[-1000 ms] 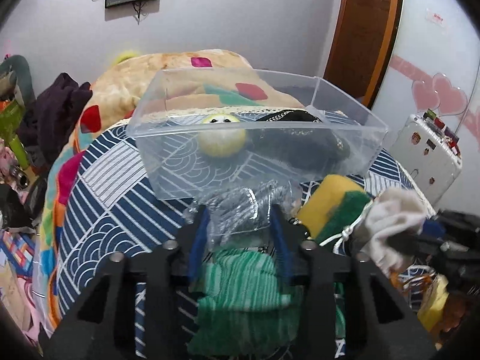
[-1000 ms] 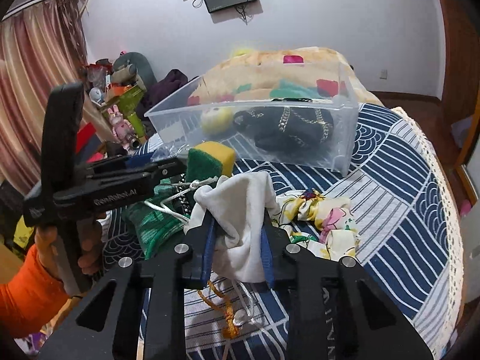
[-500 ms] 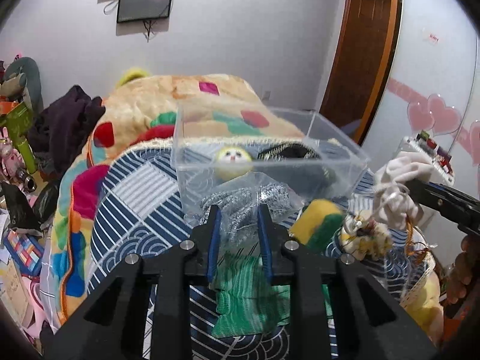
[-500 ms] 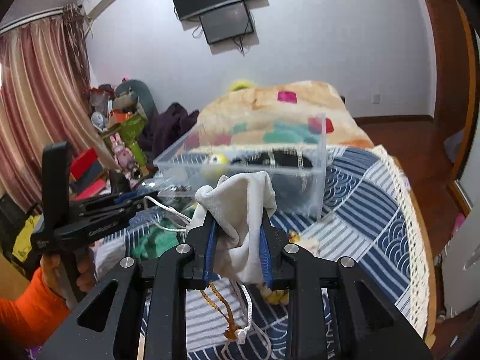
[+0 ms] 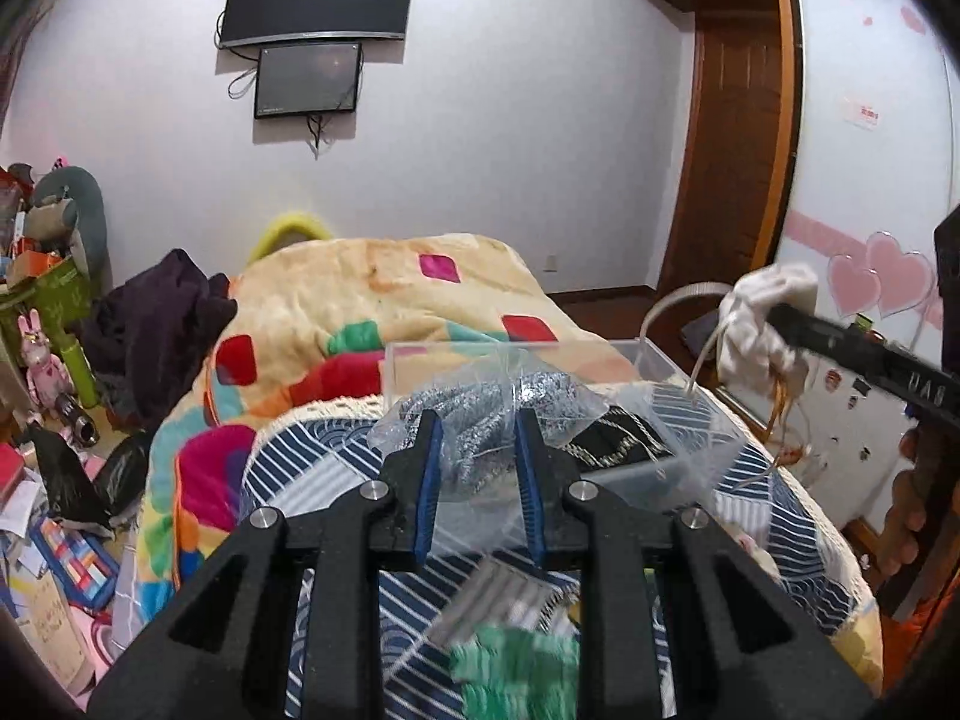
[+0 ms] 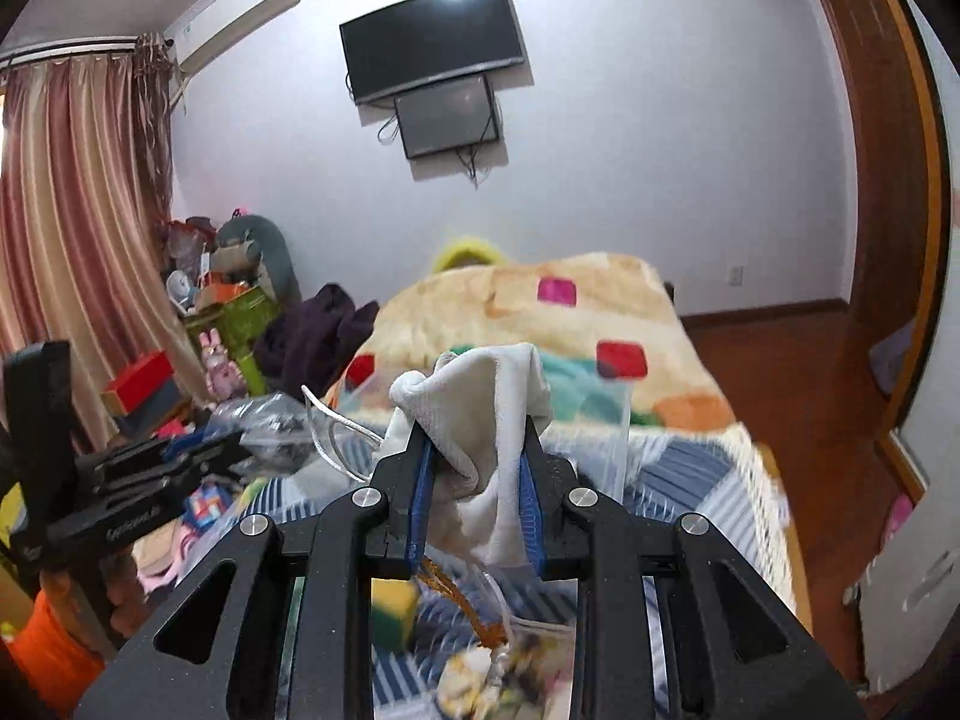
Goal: Organize soft objects
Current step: 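Lower the pouch into the clear box with the right tool while the left drops the mesh item in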
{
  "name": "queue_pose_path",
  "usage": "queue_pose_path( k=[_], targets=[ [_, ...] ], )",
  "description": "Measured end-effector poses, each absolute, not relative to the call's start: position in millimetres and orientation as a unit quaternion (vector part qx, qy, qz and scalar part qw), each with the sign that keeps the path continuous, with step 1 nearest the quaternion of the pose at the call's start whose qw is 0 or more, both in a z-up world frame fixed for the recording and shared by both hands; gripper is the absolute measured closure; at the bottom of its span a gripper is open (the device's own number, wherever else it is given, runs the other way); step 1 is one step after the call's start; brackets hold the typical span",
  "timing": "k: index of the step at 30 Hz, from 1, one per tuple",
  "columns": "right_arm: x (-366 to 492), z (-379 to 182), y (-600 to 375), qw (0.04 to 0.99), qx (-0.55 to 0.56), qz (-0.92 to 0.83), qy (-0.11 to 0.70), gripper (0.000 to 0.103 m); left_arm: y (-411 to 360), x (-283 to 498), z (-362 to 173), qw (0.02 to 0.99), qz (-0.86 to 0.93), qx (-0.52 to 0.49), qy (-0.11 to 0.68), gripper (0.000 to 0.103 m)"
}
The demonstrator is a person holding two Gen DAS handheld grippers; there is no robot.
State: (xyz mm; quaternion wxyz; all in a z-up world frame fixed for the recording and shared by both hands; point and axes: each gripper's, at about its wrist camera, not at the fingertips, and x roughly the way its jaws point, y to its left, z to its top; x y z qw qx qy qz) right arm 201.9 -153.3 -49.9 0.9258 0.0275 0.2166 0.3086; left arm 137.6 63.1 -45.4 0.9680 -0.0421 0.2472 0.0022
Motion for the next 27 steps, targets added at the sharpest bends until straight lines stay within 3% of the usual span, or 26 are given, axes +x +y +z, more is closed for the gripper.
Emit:
queue_pose_path(
  k=[9, 27],
  targets=[
    [236.4, -48.3, -136.5, 0.934, 0.031, 0.282, 0.219, 0.08, 58.4, 183.5, -68.7, 0.959, 0.003, -0.012, 0.283, 0.08],
    [269.9, -107.6, -97.0, 0.897, -0.058, 0.279, 0.337, 0.08, 39.6, 209.0, -104.4, 0.945, 0.026, 0.033, 0.324, 0.077]
  ],
)
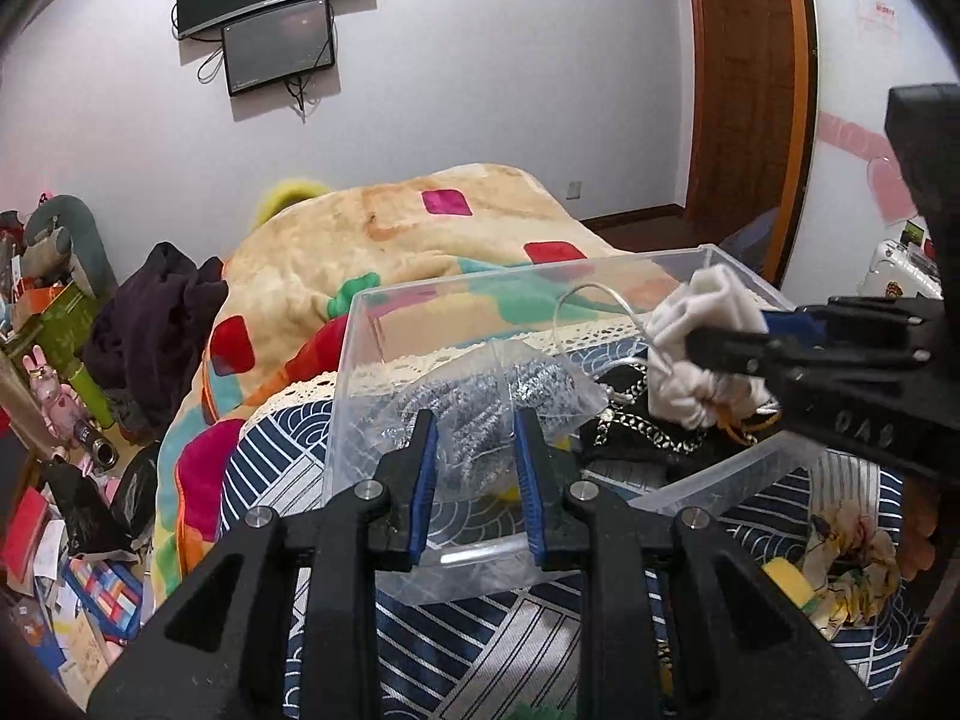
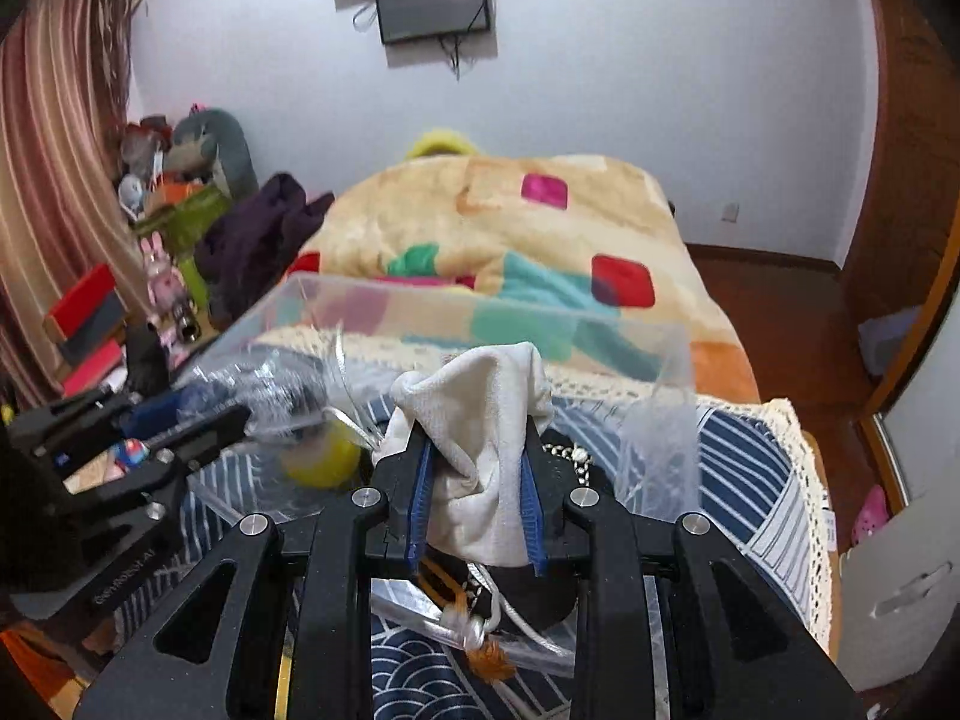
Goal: Organize soft objects
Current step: 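Lower the pouch into the clear box with the right tool while the left drops the mesh item in, then grasp the floral scrunchie with the right tool while the left tool grasps the yellow-green sponge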
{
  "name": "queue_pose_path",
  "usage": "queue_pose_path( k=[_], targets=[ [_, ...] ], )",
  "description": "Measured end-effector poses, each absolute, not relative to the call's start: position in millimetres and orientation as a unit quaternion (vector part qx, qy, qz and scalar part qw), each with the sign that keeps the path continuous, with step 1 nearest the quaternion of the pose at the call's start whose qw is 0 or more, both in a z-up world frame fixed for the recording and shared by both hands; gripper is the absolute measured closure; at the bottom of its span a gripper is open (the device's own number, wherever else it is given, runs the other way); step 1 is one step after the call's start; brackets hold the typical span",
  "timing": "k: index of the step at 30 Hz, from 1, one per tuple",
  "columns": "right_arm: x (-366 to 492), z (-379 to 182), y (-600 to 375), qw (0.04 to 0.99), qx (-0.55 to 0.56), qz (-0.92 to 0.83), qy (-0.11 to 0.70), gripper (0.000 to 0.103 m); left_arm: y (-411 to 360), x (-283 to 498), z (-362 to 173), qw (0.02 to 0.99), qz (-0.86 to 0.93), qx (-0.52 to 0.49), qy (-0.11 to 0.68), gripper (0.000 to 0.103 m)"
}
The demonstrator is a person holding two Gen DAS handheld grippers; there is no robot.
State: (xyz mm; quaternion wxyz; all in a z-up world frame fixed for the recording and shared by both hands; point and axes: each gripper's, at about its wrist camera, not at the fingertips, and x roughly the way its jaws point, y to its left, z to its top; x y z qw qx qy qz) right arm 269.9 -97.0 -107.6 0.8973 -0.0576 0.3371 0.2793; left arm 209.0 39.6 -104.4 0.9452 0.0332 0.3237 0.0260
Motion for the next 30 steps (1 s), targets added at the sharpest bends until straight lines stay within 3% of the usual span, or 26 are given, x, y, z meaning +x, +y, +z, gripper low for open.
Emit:
queue_pose_path(
  k=[2, 6, 11, 16, 20, 25, 27, 30],
  targets=[
    [271.9, -112.6, -94.4, 0.893, -0.064, 0.279, 0.347, 0.077, 38.7, 207.9, -104.3, 0.945, 0.03, 0.035, 0.325, 0.072],
    [271.3, -118.5, -93.1, 0.887, -0.074, 0.279, 0.362, 0.072, 42.7, 201.2, -99.2, 0.946, 0.033, 0.027, 0.32, 0.044],
    [262.9, -112.4, -102.4, 0.889, -0.068, 0.28, 0.357, 0.053, 43.4, 192.1, -94.7, 0.948, 0.026, 0.03, 0.316, 0.04],
    [251.8, -99.3, -110.8, 0.893, -0.064, 0.288, 0.341, 0.051, 39.6, 176.9, -83.6, 0.953, 0.01, 0.025, 0.301, 0.034],
    [238.4, -85.1, -121.3, 0.902, -0.052, 0.291, 0.313, 0.037, 36.6, 164.9, -71.6, 0.958, -0.002, 0.021, 0.287, 0.028],
    [215.3, -66.5, -134.3, 0.914, -0.048, 0.292, 0.276, 0.033, 35.6, 147.4, -59.6, 0.962, -0.015, 0.006, 0.271, 0.015],
    [205.9, -63.6, -140.2, 0.919, -0.045, 0.29, 0.263, 0.02, 33.7, 141.1, -58.9, 0.963, -0.021, -0.001, 0.27, 0.01],
    [196.3, -66.5, -147.0, 0.923, -0.045, 0.285, 0.254, 0.019, 30.5, 134.0, -63.9, 0.96, -0.029, -0.008, 0.279, 0.009]
  ],
)
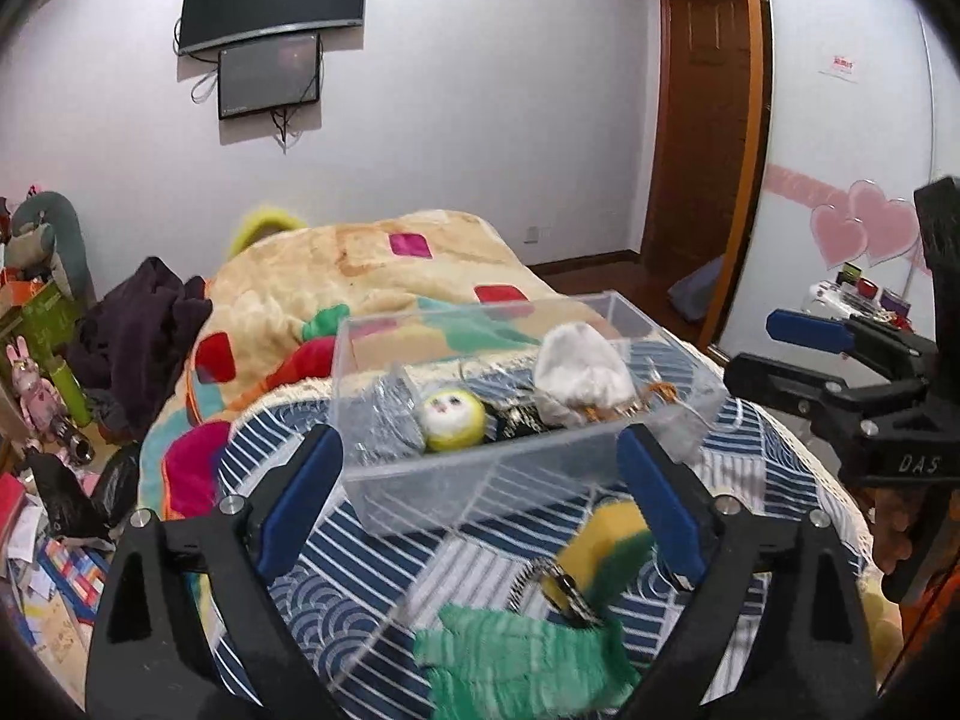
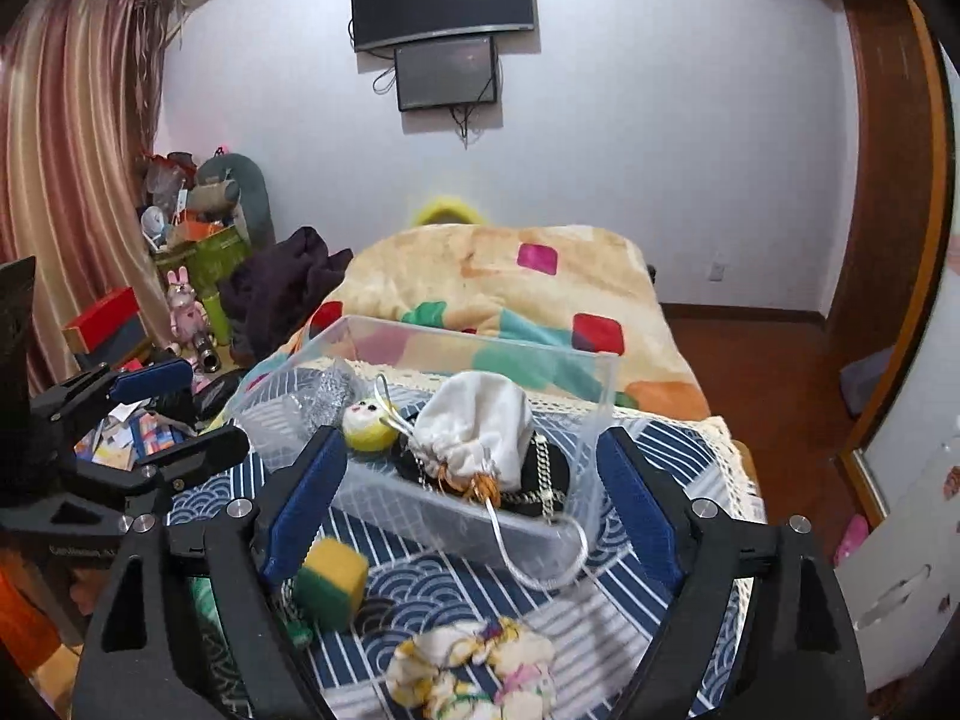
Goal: Organize soft objects
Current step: 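Grasp the floral scrunchie with the right tool while the left tool grasps the yellow-green sponge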
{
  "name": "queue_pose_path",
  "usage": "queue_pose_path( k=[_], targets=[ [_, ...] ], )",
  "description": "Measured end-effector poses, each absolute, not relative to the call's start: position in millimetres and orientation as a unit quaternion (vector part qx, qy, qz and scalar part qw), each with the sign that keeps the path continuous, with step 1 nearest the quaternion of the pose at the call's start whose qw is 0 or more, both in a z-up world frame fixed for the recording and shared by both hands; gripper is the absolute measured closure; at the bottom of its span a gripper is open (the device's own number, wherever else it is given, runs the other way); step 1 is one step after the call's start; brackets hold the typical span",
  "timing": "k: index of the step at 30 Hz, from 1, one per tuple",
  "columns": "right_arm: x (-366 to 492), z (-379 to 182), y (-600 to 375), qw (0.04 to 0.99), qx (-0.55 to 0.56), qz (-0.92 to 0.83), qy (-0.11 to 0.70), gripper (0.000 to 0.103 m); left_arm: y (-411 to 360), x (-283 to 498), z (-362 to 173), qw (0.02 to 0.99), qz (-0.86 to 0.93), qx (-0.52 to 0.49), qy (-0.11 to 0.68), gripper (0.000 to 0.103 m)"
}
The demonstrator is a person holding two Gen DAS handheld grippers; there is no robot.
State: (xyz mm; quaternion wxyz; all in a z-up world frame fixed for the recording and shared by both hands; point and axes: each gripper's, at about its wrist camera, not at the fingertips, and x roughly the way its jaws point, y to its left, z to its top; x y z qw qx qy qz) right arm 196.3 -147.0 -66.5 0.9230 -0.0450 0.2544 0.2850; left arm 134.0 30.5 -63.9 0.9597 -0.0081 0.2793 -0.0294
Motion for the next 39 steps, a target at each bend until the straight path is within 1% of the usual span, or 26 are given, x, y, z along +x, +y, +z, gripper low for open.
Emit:
queue_pose_path(
  k=[5, 8, 12, 15, 17, 19, 21, 22, 23, 24, 25, 26, 27, 28, 29, 30, 33, 39],
  targets=[
    [189.1, -86.9, -154.2, 0.916, -0.044, 0.282, 0.282, 0.019, 20.4, 126.4, -84.3, 0.951, -0.044, -0.018, 0.306, 0.009],
    [188.2, -107.9, -157.3, 0.905, -0.041, 0.281, 0.317, 0.019, 13.9, 126.8, -98.7, 0.944, -0.059, -0.019, 0.325, 0.01],
    [184.5, -134.9, -159.8, 0.891, -0.042, 0.277, 0.356, 0.019, 2.6, 133.4, -113.9, 0.932, -0.087, -0.026, 0.351, 0.027],
    [183.0, -150.8, -164.0, 0.882, -0.037, 0.28, 0.377, 0.019, -5.5, 140.0, -122.5, 0.924, -0.105, -0.037, 0.365, 0.032],
    [183.9, -159.9, -163.5, 0.875, -0.031, 0.283, 0.393, 0.019, -12.4, 143.0, -126.4, 0.924, -0.112, -0.03, 0.365, 0.033],
    [184.0, -166.3, -162.3, 0.868, -0.03, 0.29, 0.402, 0.019, -20.9, 147.6, -129.5, 0.923, -0.116, -0.016, 0.366, 0.039],
    [182.1, -168.7, -160.1, 0.862, -0.034, 0.303, 0.405, 0.02, -25.7, 154.2, -131.4, 0.92, -0.124, -0.01, 0.371, 0.048],
    [180.1, -169.1, -158.5, 0.863, -0.039, 0.308, 0.399, 0.02, -25.9, 158.6, -132.3, 0.919, -0.126, -0.011, 0.373, 0.051],
    [179.0, -169.1, -157.8, 0.864, -0.044, 0.308, 0.396, 0.024, -25.6, 160.4, -132.9, 0.918, -0.127, -0.012, 0.376, 0.056],
    [177.7, -169.3, -156.8, 0.865, -0.05, 0.307, 0.393, 0.034, -25.1, 162.7, -134.0, 0.917, -0.127, -0.014, 0.378, 0.058],
    [177.7, -169.4, -155.8, 0.866, -0.055, 0.305, 0.392, 0.039, -23.9, 163.2, -134.3, 0.917, -0.126, -0.016, 0.378, 0.059],
    [177.1, -169.2, -156.3, 0.867, -0.057, 0.304, 0.39, 0.047, -22.6, 163.1, -134.4, 0.917, -0.128, -0.019, 0.378, 0.062],
    [176.2, -170.2, -158.4, 0.869, -0.057, 0.302, 0.388, 0.057, -21.2, 162.3, -133.8, 0.917, -0.129, -0.021, 0.377, 0.063],
    [177.1, -169.6, -159.6, 0.869, -0.055, 0.302, 0.388, 0.062, -20.0, 160.6, -132.6, 0.918, -0.13, -0.022, 0.374, 0.064],
    [177.9, -169.0, -161.0, 0.869, -0.052, 0.302, 0.388, 0.07, -19.5, 159.8, -131.5, 0.919, -0.132, -0.022, 0.372, 0.065],
    [178.8, -168.2, -160.9, 0.87, -0.049, 0.302, 0.388, 0.074, -19.2, 157.1, -129.0, 0.92, -0.133, -0.02, 0.368, 0.065],
    [177.2, -166.5, -166.5, 0.874, -0.036, 0.303, 0.379, 0.08, -20.0, 147.6, -117.2, 0.928, -0.137, -0.012, 0.346, 0.065],
    [168.8, -145.7, -169.7, 0.889, -0.033, 0.3, 0.345, 0.08, -19.7, 137.5, -90.1, 0.941, -0.138, -0.009, 0.31, 0.065]
  ],
)
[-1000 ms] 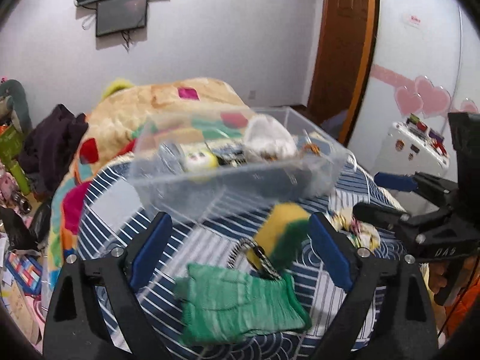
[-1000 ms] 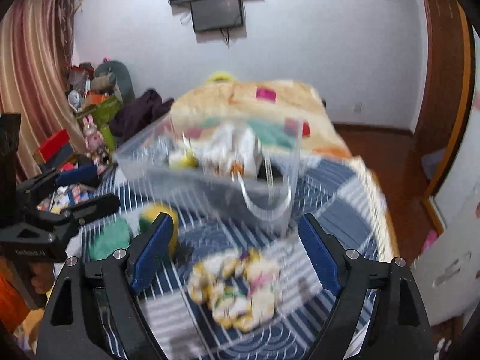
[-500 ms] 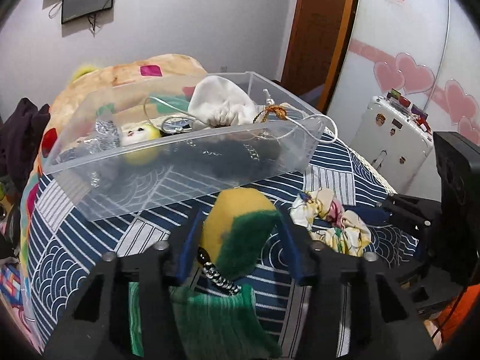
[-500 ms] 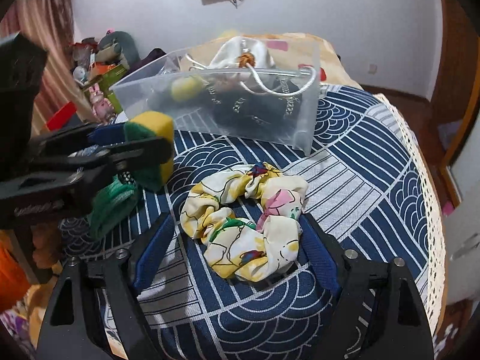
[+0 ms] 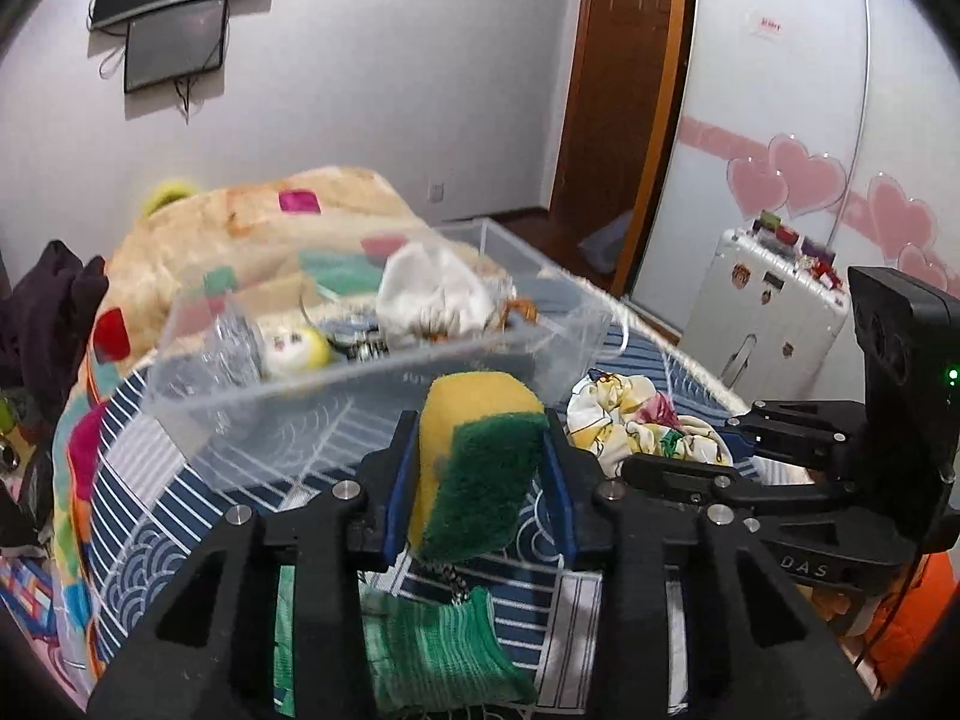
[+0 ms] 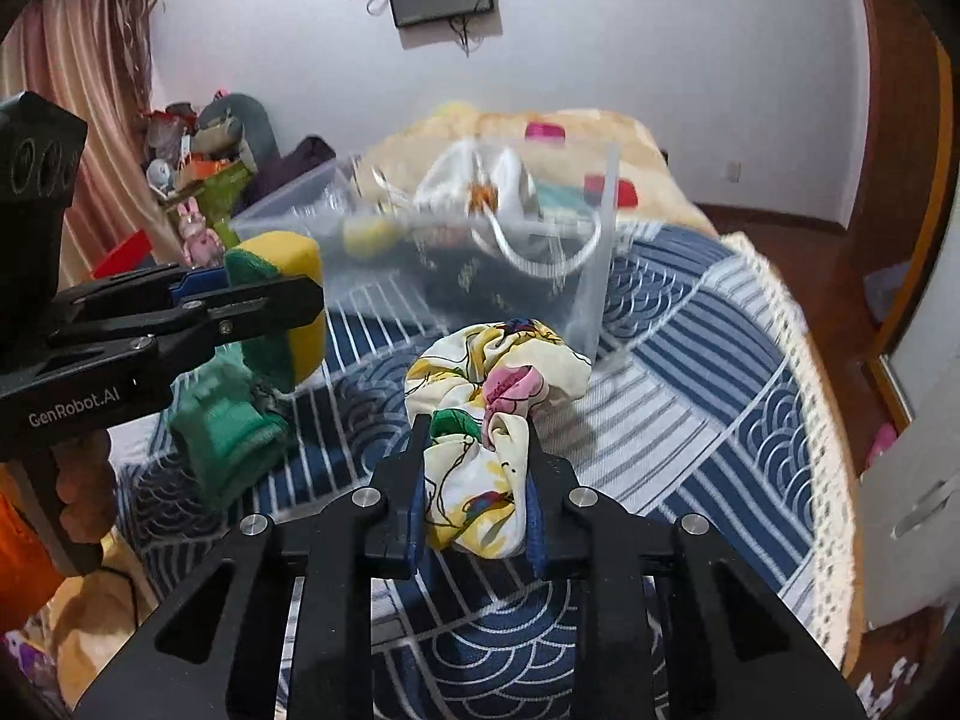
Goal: Organize soft objects
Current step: 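Grasp the floral scrunchie with the right tool while the left tool grasps the yellow-green sponge, then drop the scrunchie into the clear box with the right tool while the left drops the sponge in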
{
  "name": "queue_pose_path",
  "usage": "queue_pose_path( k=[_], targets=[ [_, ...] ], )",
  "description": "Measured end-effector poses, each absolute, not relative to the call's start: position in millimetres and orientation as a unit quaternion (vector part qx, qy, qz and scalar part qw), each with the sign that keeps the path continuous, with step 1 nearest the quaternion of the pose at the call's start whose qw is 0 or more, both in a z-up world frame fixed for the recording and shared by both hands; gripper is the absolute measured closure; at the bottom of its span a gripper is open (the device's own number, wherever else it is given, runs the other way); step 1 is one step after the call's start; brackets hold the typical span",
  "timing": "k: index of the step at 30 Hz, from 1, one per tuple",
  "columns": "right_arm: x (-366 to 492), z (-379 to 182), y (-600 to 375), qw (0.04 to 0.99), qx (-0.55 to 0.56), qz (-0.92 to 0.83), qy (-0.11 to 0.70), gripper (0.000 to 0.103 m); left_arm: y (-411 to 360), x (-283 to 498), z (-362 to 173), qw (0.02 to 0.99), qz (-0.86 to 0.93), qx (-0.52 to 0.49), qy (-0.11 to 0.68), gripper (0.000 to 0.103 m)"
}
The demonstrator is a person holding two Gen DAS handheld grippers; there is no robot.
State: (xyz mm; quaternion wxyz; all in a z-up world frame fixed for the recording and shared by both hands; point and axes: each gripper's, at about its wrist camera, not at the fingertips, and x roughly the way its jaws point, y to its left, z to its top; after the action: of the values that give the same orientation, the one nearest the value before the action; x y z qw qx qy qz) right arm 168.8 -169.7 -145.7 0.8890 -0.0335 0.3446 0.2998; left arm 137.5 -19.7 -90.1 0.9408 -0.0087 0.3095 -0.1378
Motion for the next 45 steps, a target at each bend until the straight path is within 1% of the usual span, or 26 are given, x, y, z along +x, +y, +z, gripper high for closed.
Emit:
queue_pose_path(
  k=[12, 17, 23, 32, 37, 42, 45],
  targets=[
    [166.3, -81.1, -166.6, 0.92, -0.033, 0.304, 0.244, 0.08, 9.0, 142.4, -37.4, 0.964, -0.092, -0.013, 0.247, 0.065],
    [181.9, -62.5, -160.5, 0.93, -0.033, 0.296, 0.216, 0.08, 21.7, 156.6, -29.5, 0.967, -0.077, -0.014, 0.244, 0.065],
    [205.2, -52.7, -148.2, 0.936, -0.029, 0.284, 0.206, 0.08, 28.2, 179.5, -33.9, 0.967, -0.06, -0.018, 0.248, 0.065],
    [233.4, -73.2, -126.8, 0.928, -0.054, 0.273, 0.247, 0.08, 30.1, 222.3, -60.9, 0.953, -0.053, -0.03, 0.295, 0.065],
    [246.7, -90.5, -118.2, 0.917, -0.061, 0.274, 0.283, 0.08, 20.6, 244.8, -83.0, 0.942, -0.051, -0.01, 0.332, 0.065],
    [254.9, -105.7, -119.1, 0.909, -0.064, 0.269, 0.312, 0.08, 9.6, 252.0, -99.8, 0.935, -0.051, 0.014, 0.351, 0.065],
    [257.6, -112.6, -121.3, 0.905, -0.065, 0.268, 0.325, 0.079, 9.1, 254.0, -105.0, 0.929, -0.056, 0.004, 0.365, 0.064]
  ],
)
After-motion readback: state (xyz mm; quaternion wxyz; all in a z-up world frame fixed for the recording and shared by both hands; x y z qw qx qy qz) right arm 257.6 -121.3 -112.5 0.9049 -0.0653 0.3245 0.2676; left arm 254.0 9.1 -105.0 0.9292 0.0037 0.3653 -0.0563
